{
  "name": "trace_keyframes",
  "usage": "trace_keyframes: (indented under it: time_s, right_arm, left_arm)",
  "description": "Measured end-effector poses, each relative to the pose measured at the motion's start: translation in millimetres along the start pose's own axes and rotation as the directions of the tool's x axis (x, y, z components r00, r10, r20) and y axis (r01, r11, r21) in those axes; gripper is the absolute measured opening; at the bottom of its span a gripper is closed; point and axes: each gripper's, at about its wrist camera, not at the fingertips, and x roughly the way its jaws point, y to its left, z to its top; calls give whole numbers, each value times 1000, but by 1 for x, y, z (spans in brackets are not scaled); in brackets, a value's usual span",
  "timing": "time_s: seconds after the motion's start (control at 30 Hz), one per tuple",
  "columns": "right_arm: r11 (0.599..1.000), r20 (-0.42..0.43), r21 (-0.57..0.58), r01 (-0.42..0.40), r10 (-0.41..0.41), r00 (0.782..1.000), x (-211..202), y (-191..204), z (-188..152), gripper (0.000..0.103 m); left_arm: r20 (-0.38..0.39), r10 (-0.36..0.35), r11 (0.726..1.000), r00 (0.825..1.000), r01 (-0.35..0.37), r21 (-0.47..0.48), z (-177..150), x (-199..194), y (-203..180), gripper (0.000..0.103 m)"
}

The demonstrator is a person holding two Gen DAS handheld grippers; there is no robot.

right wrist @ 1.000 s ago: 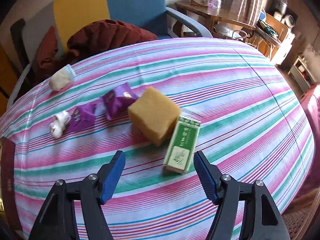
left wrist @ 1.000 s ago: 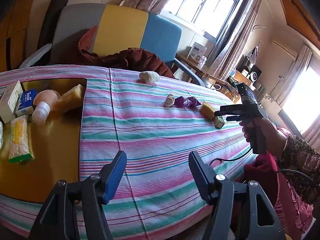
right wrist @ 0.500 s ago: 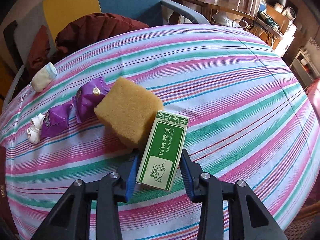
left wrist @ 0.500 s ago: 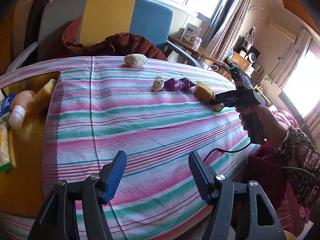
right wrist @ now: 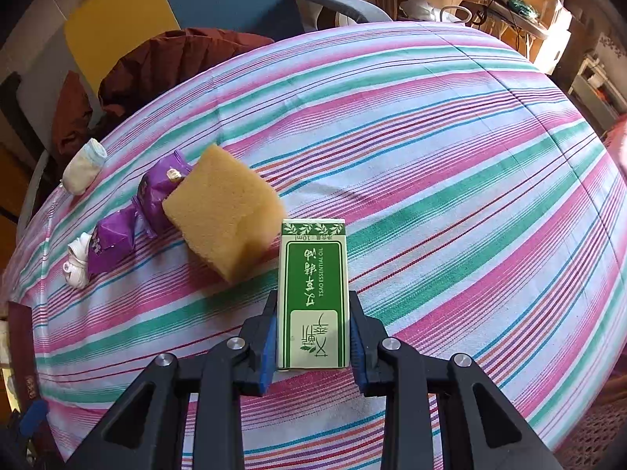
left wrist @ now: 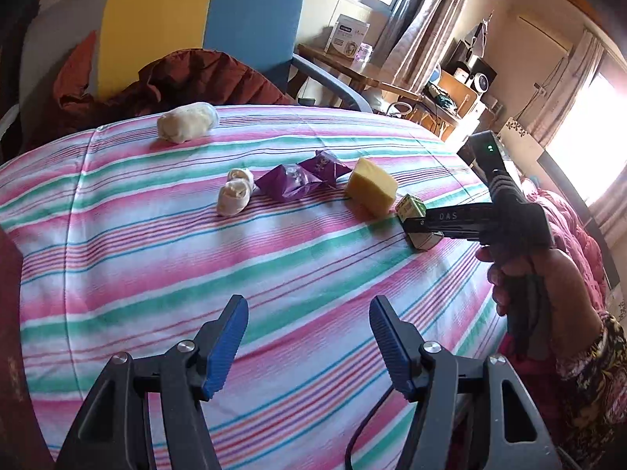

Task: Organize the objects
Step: 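Grasp the green essential-oil box with the right tool while the left grasps a purple candy packet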

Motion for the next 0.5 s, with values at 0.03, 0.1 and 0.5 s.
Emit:
trace_keyframes:
  time_s: [0.03, 0.1, 0.5]
  right_arm:
    - [1000, -1, 5, -5, 5, 1000, 0, -1, 0, 31]
    - [1000, -2, 6, -10, 10, 1000, 0, -2, 1, 31]
    - [999, -9, 26, -37, 37, 999, 1, -3, 4, 31]
  left_arm:
    - [-3, 23, 1000, 1000, -23, 16, 8, 8, -4, 65]
    - [-6, 62, 996, 998, -61, 65, 26, 22, -10, 65]
    - [-24, 229, 894, 973, -200, 400, 90, 116, -39, 65]
